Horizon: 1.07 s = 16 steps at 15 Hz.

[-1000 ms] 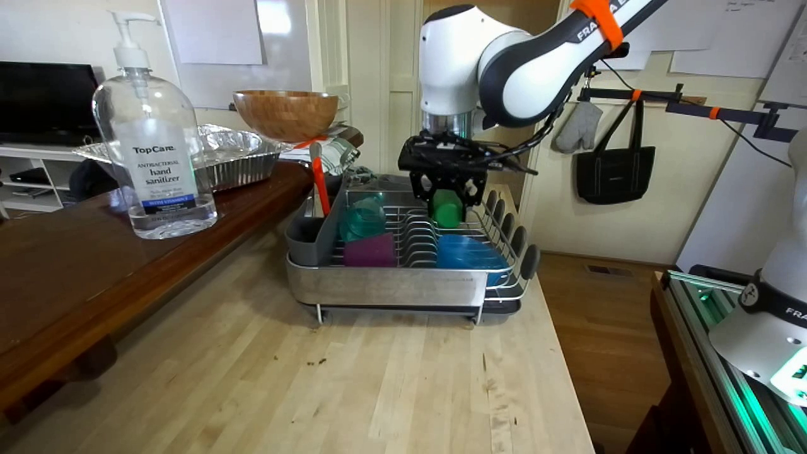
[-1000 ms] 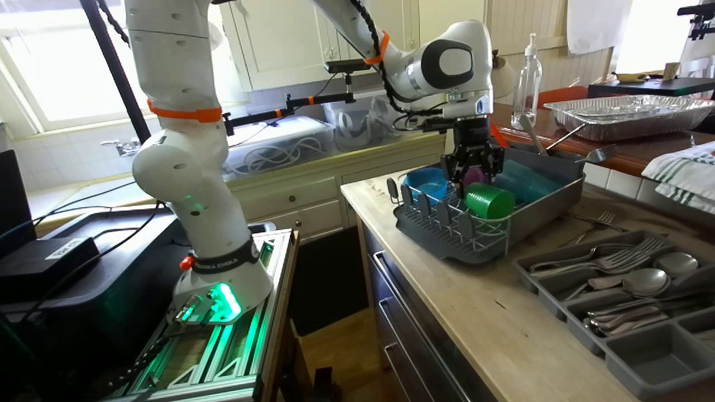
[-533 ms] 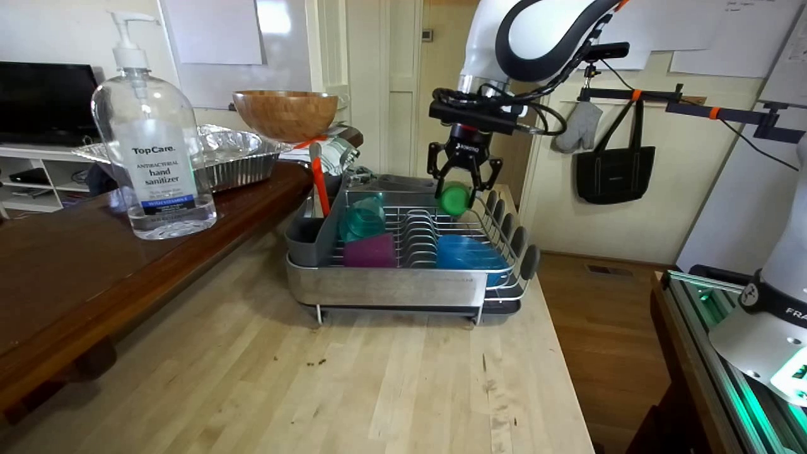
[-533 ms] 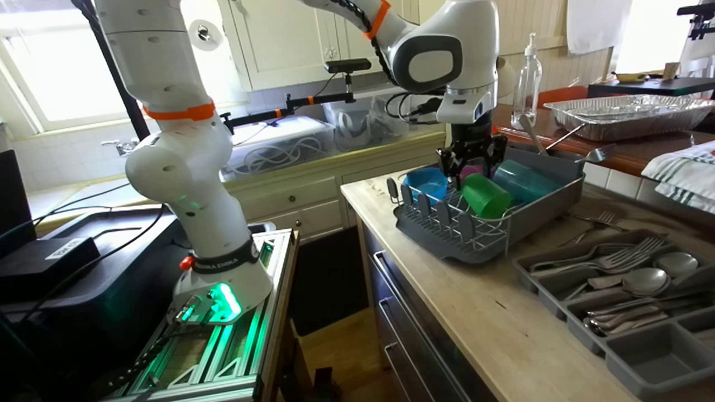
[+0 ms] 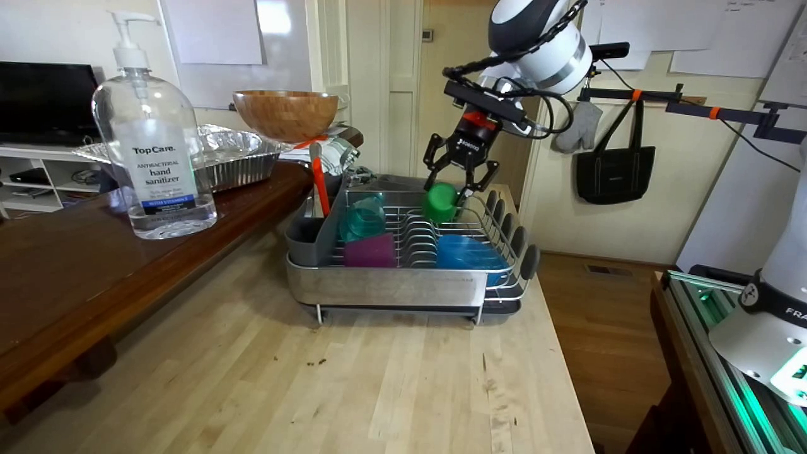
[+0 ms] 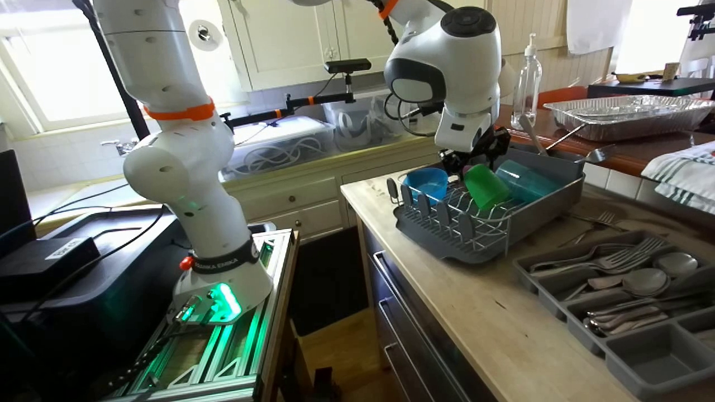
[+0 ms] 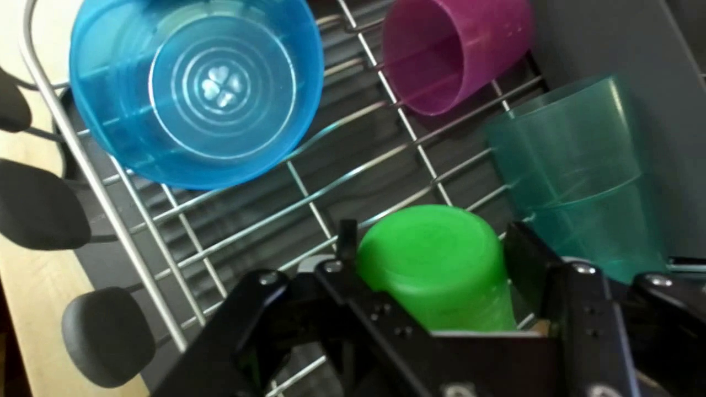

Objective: Put the cups in the dishes tray upside down

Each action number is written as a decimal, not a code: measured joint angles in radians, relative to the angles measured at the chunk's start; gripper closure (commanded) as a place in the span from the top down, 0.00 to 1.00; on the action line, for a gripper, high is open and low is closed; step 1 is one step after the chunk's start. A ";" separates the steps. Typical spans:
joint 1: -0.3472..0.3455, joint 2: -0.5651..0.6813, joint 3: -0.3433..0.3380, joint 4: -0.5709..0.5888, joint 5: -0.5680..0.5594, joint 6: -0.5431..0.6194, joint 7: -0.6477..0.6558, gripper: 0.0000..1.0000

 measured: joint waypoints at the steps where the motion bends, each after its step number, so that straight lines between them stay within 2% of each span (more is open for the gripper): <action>1: -0.007 0.001 -0.008 -0.001 0.080 -0.026 -0.063 0.42; 4: -0.037 0.017 -0.039 -0.009 0.281 -0.149 -0.230 0.42; 6: -0.062 0.042 -0.063 -0.014 0.371 -0.256 -0.305 0.42; 7: -0.074 0.055 -0.073 -0.015 0.399 -0.311 -0.321 0.67; 9: -0.094 0.075 -0.092 -0.020 0.432 -0.402 -0.328 0.67; 10: -0.100 0.080 -0.096 -0.021 0.437 -0.418 -0.330 0.42; 14: -0.103 0.085 -0.099 -0.019 0.439 -0.431 -0.321 0.42; 16: -0.113 0.103 -0.117 -0.015 0.440 -0.475 -0.302 0.42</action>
